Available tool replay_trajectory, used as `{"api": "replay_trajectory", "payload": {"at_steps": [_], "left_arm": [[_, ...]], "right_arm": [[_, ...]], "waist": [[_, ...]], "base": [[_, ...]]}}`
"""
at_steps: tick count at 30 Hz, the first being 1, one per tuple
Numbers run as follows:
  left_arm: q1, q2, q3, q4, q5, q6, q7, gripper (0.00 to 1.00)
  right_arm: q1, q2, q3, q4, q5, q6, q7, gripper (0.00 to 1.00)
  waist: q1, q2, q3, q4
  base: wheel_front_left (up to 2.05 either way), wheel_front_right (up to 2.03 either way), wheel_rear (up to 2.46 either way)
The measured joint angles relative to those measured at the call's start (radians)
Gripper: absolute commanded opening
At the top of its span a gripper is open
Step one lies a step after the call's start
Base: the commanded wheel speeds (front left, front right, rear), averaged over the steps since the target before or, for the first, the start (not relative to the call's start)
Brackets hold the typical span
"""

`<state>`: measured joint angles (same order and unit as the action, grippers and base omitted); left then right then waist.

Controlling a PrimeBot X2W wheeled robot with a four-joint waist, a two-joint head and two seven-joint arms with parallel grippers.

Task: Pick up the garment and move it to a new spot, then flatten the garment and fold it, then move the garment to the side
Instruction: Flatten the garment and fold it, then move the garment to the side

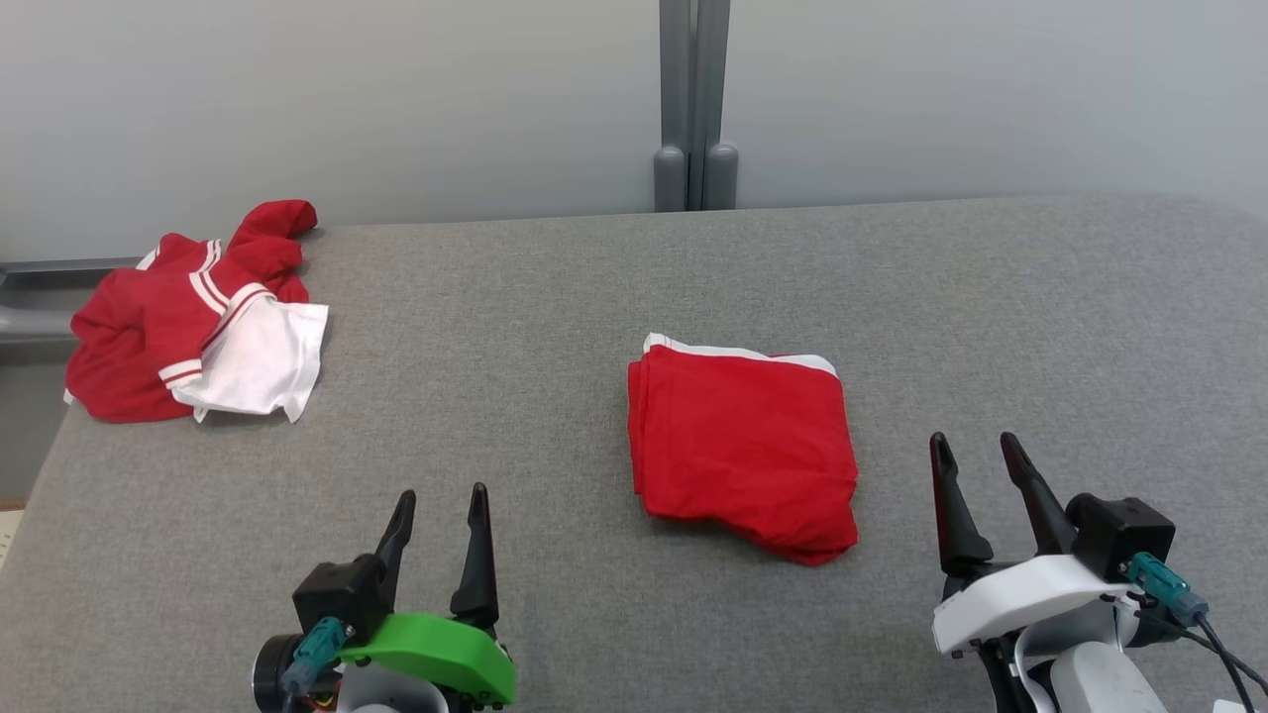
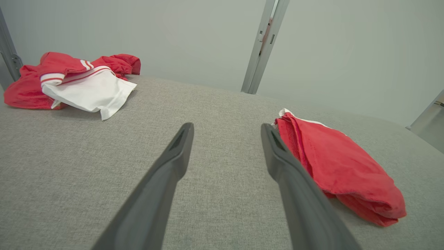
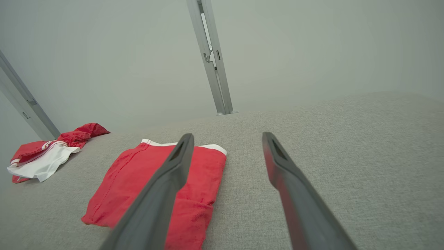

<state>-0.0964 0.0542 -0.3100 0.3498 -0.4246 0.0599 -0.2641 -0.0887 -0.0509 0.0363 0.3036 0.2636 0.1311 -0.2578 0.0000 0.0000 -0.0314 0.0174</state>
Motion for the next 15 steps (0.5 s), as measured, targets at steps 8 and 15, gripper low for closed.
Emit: {"api": "replay_trajectory", "payload": {"at_steps": [8,15], "left_arm": [[0.000,-0.003,0.012,0.009,0.007,-0.007,0.000,1.00],[-0.001,-0.004,0.014,0.009,0.013,-0.007,0.000,1.00]], "right_arm": [[0.006,0.001,0.013,-0.004,0.023,0.000,0.010,1.00],[0.006,0.002,0.025,0.001,0.024,0.000,0.024,1.00]], "waist": [[0.0000,0.0000,0.004,0.003],[0.0000,0.0000,0.008,0.004]], "base": [[0.00,0.00,0.00],[0.00,0.00,0.00]]}}
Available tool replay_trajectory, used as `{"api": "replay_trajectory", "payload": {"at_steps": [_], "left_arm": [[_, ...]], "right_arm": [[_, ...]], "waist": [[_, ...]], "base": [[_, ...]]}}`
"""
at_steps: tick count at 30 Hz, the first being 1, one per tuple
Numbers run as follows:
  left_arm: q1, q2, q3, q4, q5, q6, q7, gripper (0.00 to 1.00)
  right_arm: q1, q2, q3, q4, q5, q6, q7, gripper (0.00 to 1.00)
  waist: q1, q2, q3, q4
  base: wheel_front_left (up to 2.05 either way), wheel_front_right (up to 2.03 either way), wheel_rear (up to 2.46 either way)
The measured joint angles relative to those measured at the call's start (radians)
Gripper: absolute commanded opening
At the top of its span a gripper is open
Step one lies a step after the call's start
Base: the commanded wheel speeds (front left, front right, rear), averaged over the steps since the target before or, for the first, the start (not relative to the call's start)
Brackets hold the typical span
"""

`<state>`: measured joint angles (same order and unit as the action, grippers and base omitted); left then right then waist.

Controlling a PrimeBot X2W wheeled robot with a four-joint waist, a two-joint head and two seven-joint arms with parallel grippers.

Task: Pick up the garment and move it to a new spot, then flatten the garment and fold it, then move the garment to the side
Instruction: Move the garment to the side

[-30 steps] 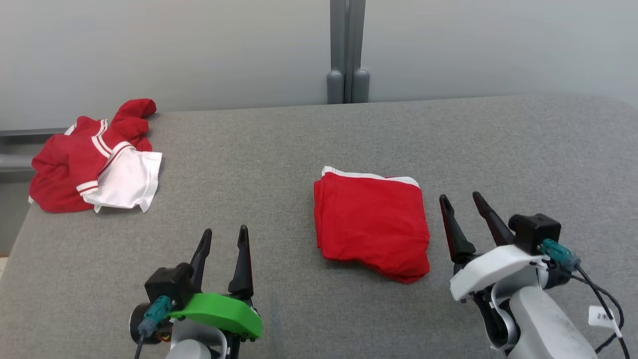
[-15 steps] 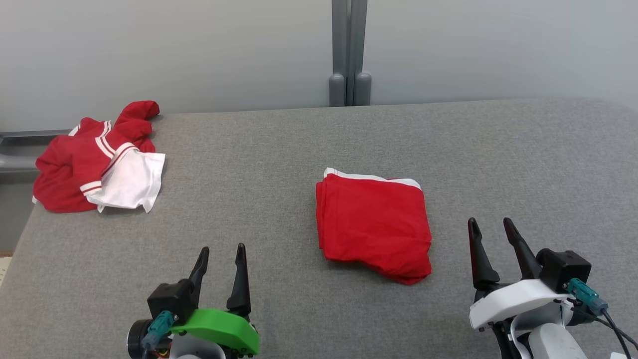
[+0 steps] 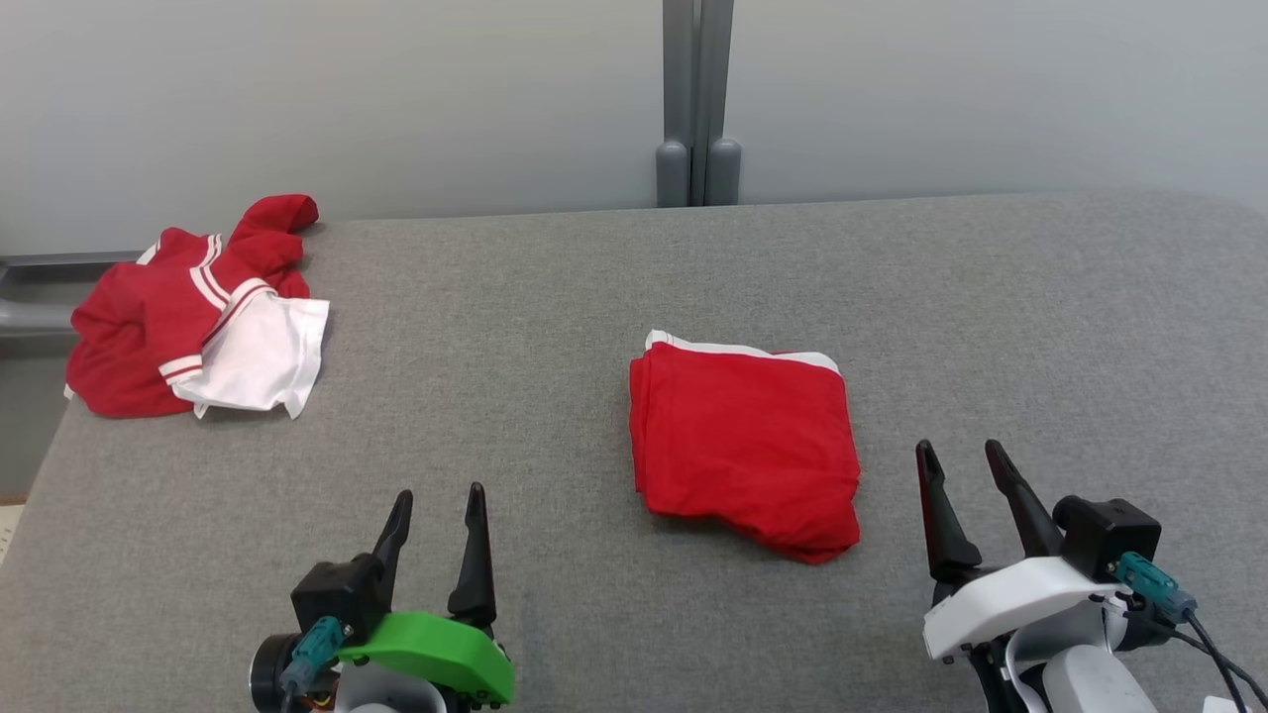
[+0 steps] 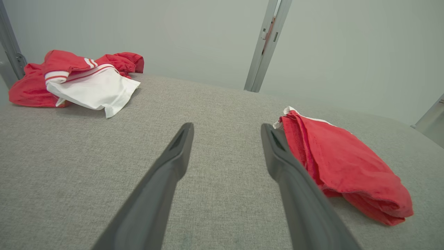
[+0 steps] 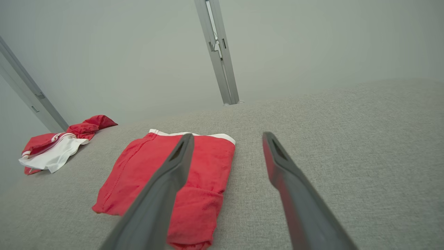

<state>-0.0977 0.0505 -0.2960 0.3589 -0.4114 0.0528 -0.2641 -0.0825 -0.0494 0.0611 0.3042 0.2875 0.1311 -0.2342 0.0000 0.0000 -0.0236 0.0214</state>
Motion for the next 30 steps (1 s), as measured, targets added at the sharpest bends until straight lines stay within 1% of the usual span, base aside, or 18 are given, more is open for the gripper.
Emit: {"api": "replay_trajectory", "payload": {"at_steps": [12,16,19,27,30], "left_arm": [[0.000,-0.001,-0.002,-0.002,-0.006,0.006,0.000,1.00],[0.000,-0.001,-0.003,-0.004,-0.006,0.008,0.000,1.00],[-0.002,-0.001,-0.005,-0.008,-0.006,0.008,0.000,1.00],[-0.023,-0.001,-0.023,-0.034,0.000,0.005,0.000,1.00],[-0.029,-0.001,-0.029,-0.042,0.000,0.004,0.000,1.00]], "right_arm": [[0.000,0.000,-0.001,0.009,0.007,0.000,0.012,1.00],[-0.004,0.000,-0.008,0.026,0.002,0.000,0.060,1.00],[-0.030,0.000,-0.021,0.028,-0.003,0.000,0.120,1.00],[-0.155,0.000,-0.092,0.025,-0.029,0.000,0.354,1.00],[-0.188,-0.012,-0.111,0.040,-0.033,0.000,0.432,1.00]], "waist": [[0.0000,0.0000,0.003,0.001],[0.0000,0.0000,0.007,0.004],[0.0000,0.0000,0.012,0.010],[0.0000,0.0000,0.040,0.047],[0.0000,0.0000,0.055,0.068]], "base": [[0.00,0.00,0.00],[0.00,0.00,0.00],[0.00,0.00,0.00],[0.00,0.00,0.00],[0.00,0.00,0.00]]}}
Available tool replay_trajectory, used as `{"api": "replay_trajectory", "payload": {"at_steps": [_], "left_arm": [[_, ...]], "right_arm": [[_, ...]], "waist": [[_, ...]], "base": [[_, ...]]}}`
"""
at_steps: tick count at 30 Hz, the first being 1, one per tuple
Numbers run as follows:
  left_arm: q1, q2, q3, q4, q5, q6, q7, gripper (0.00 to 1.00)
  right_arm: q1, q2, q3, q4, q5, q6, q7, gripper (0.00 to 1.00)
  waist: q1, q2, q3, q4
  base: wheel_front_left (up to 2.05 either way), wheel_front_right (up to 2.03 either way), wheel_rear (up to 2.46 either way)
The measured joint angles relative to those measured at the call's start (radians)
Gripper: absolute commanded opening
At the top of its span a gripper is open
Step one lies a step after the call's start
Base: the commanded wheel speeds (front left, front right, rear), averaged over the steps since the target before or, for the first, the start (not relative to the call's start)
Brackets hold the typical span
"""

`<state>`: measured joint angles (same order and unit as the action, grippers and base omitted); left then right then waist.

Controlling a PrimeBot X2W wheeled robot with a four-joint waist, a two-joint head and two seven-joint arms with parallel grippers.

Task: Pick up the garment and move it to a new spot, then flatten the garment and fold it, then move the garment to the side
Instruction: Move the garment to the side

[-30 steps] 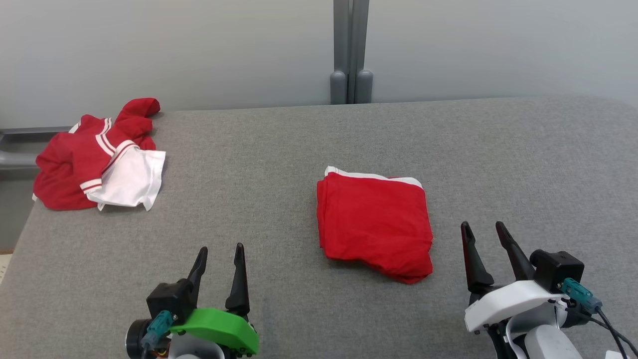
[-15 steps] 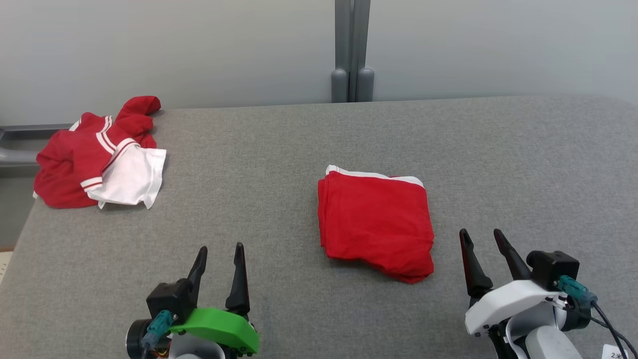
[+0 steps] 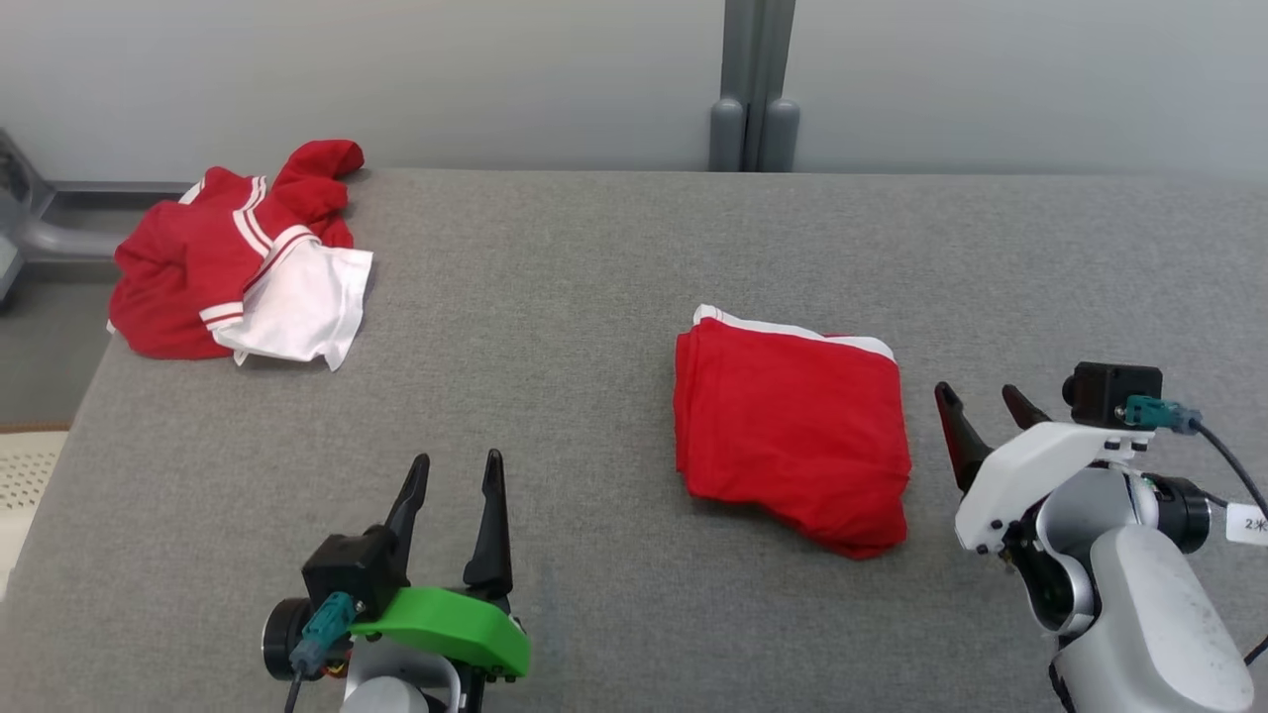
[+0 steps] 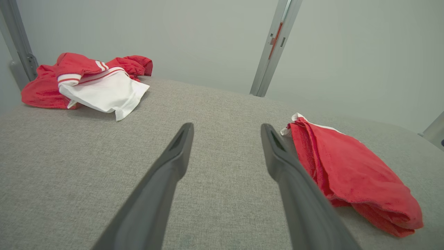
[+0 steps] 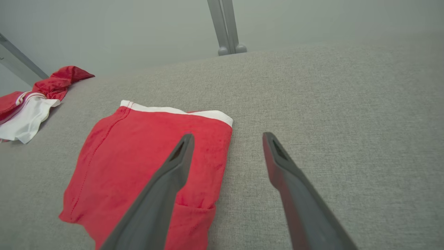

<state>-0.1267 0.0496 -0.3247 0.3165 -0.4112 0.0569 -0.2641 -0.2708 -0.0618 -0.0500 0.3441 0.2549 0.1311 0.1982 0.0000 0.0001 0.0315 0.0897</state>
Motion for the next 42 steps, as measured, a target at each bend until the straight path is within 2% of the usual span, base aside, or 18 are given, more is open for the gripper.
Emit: {"api": "replay_trajectory", "payload": {"at_steps": [7,13,20,21,22,24,25,32,35,42], "left_arm": [[-0.015,0.000,-0.011,-0.012,-0.001,0.001,0.000,1.00],[-0.027,0.000,-0.014,-0.013,-0.003,0.001,0.000,1.00],[-0.030,0.000,-0.012,-0.013,-0.002,0.001,0.000,1.00],[-0.030,0.000,-0.012,-0.013,-0.001,0.001,0.000,1.00],[-0.030,0.000,-0.011,-0.014,0.000,0.001,0.000,1.00],[-0.030,0.000,-0.009,-0.016,0.006,0.000,0.000,1.00],[-0.030,0.000,-0.009,-0.018,0.010,0.000,0.000,1.00],[-0.030,0.002,-0.005,-0.034,0.032,-0.008,0.000,1.00],[-0.032,0.002,-0.012,-0.042,0.041,-0.012,0.000,1.00],[-0.055,0.015,-0.031,-0.057,0.056,-0.014,0.008,1.00]], "right_arm": [[-0.046,-0.045,-0.005,0.084,0.078,0.000,0.154,1.00],[-0.082,-0.078,-0.015,0.165,0.127,0.000,0.218,1.00],[-0.132,-0.105,0.020,0.228,0.191,0.000,0.258,1.00],[-0.139,-0.111,0.031,0.234,0.193,0.000,0.258,0.95],[-0.146,-0.116,0.042,0.239,0.197,0.000,0.258,0.45],[-0.155,-0.123,0.063,0.247,0.204,0.000,0.256,0.07],[-0.160,-0.128,0.075,0.250,0.204,0.000,0.250,0.00],[-0.195,-0.188,0.134,0.249,0.189,0.000,0.190,0.00],[-0.205,-0.238,0.119,0.250,0.175,0.000,0.167,0.00],[-0.208,-0.265,0.066,0.249,0.162,0.000,0.117,0.00]], "waist": [[0.0000,0.0000,0.041,0.062],[0.0000,0.0000,0.083,0.110],[0.0000,0.0000,0.120,0.149],[0.0000,0.0000,0.123,0.151],[0.0000,0.0000,0.125,0.152],[0.0000,0.0000,0.126,0.147],[0.0000,0.0000,0.126,0.142],[0.0000,0.0000,0.130,0.077],[0.0000,0.0000,0.136,0.014],[0.0000,0.0000,0.154,-0.118]], "base": [[0.00,0.00,0.00],[0.00,0.00,0.00],[0.00,0.00,0.00],[0.00,0.00,0.00],[0.00,0.00,0.00],[0.00,0.00,0.00],[0.00,0.00,0.00],[0.00,0.00,0.00],[0.00,0.00,0.00],[0.00,0.00,0.00]]}}
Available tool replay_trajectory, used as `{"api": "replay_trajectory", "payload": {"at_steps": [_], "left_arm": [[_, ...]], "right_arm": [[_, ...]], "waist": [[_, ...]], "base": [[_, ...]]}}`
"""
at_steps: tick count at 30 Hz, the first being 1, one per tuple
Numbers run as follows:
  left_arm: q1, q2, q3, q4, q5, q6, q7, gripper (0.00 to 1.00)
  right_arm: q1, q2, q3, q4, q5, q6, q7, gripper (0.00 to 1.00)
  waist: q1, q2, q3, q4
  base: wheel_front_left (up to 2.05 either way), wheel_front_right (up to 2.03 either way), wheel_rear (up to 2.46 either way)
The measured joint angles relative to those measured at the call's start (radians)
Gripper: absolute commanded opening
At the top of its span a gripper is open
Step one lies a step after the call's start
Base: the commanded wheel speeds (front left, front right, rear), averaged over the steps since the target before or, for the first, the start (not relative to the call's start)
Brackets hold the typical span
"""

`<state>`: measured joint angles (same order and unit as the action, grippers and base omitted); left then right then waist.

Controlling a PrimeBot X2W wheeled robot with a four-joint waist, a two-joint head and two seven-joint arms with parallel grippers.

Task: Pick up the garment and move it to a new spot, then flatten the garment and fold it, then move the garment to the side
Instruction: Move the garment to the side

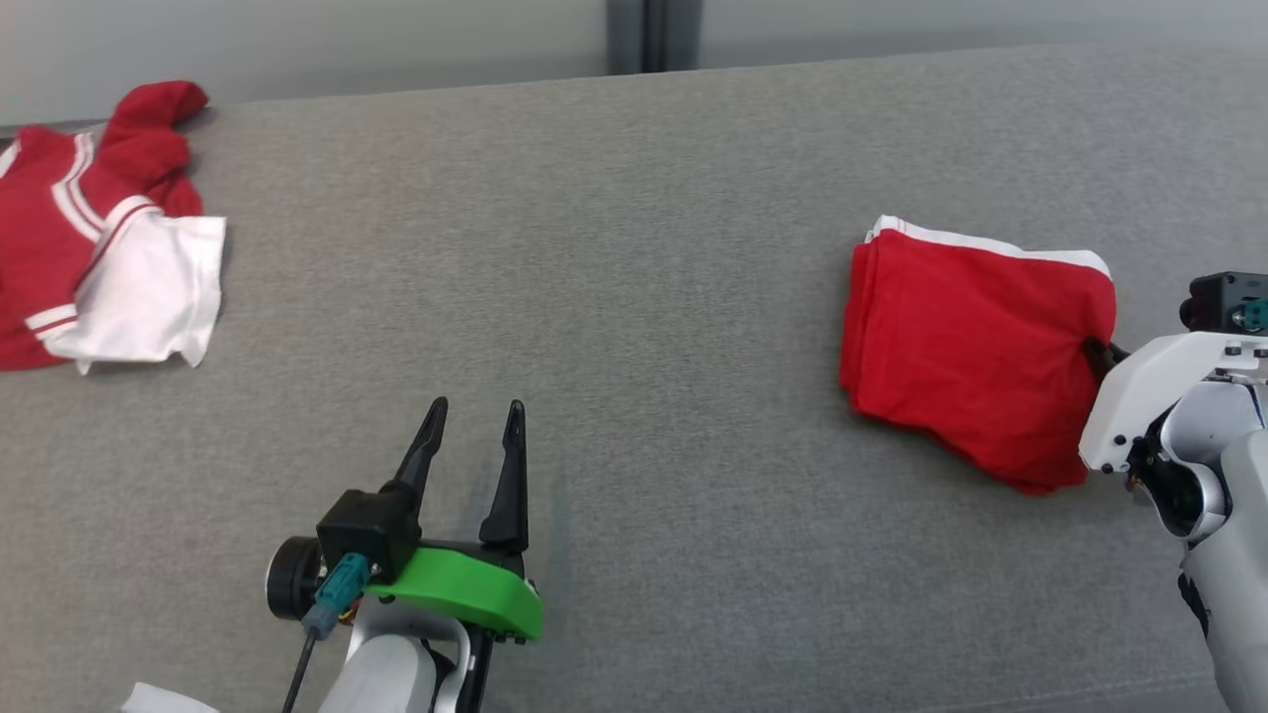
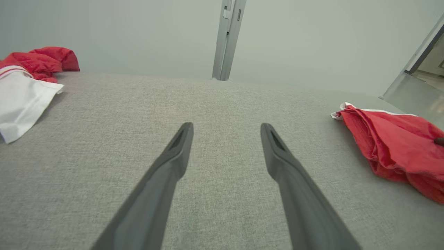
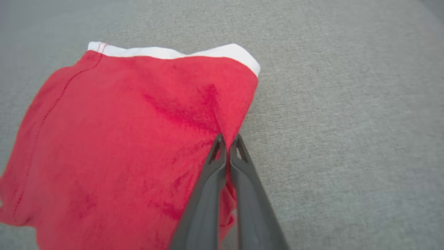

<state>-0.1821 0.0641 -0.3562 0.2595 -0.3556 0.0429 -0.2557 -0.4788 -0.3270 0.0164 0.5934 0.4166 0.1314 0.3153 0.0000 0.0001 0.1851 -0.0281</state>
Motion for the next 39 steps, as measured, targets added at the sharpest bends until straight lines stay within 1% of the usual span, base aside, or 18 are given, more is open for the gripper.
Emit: {"api": "replay_trajectory", "payload": {"at_steps": [3,7,10,15,19,24,29,33,35,38,39], "left_arm": [[-0.021,0.011,-0.004,-0.015,0.007,0.000,0.014,1.00],[-0.046,0.017,-0.017,-0.035,0.016,-0.003,0.033,1.00],[-0.062,0.021,-0.026,-0.054,0.027,-0.003,0.044,1.00],[-0.074,0.036,-0.027,-0.078,0.032,0.001,0.056,1.00],[-0.076,0.047,-0.021,-0.095,0.032,0.006,0.061,1.00],[-0.089,0.056,-0.019,-0.123,0.034,0.014,0.066,1.00],[-0.099,0.070,-0.018,-0.149,0.041,0.020,0.071,1.00],[-0.105,0.077,-0.019,-0.174,0.046,0.025,0.075,1.00],[-0.105,0.081,-0.019,-0.185,0.048,0.028,0.079,1.00],[-0.105,0.088,-0.018,-0.199,0.049,0.035,0.084,1.00],[-0.105,0.091,-0.018,-0.205,0.050,0.037,0.085,1.00]], "right_arm": [[-0.005,0.011,-0.025,0.001,-0.007,0.000,-0.030,0.00],[-0.024,0.037,-0.032,0.016,-0.008,0.000,-0.064,0.00],[-0.049,0.046,-0.040,0.038,-0.047,0.000,-0.101,0.00],[-0.109,0.067,-0.040,0.065,-0.090,0.000,-0.150,0.00],[-0.173,0.044,-0.048,0.103,-0.147,0.000,-0.177,0.00],[-0.268,-0.002,-0.057,0.155,-0.188,0.000,-0.189,0.00],[-0.355,-0.084,-0.078,0.216,-0.237,0.000,-0.194,0.00],[-0.406,-0.159,-0.115,0.265,-0.279,0.000,-0.209,0.00],[-0.430,-0.181,-0.141,0.288,-0.286,0.000,-0.218,0.00],[-0.451,-0.206,-0.171,0.311,-0.331,0.000,-0.244,0.00],[-0.458,-0.211,-0.192,0.324,-0.348,0.000,-0.252,0.23]], "waist": [[0.0000,0.0000,0.012,-0.066],[0.0000,0.0000,0.031,-0.140],[0.0000,0.0000,0.054,-0.191],[0.0000,0.0000,0.104,-0.225],[0.0000,0.0000,0.146,-0.226],[0.0000,0.0000,0.185,-0.200],[0.0000,0.0000,0.223,-0.159],[0.0000,0.0000,0.256,-0.127],[0.0000,0.0000,0.271,-0.114],[0.0000,0.0000,0.294,-0.098],[0.0000,0.0000,0.301,-0.094]], "base": [[0.00,0.00,0.00],[0.00,0.00,0.00],[0.00,0.00,0.00],[0.00,0.00,0.00],[0.00,0.00,0.00],[0.00,0.00,0.00],[0.00,0.00,0.00],[0.00,0.00,0.00],[0.00,0.00,0.00],[0.00,0.00,0.00],[0.00,0.00,0.00]]}}
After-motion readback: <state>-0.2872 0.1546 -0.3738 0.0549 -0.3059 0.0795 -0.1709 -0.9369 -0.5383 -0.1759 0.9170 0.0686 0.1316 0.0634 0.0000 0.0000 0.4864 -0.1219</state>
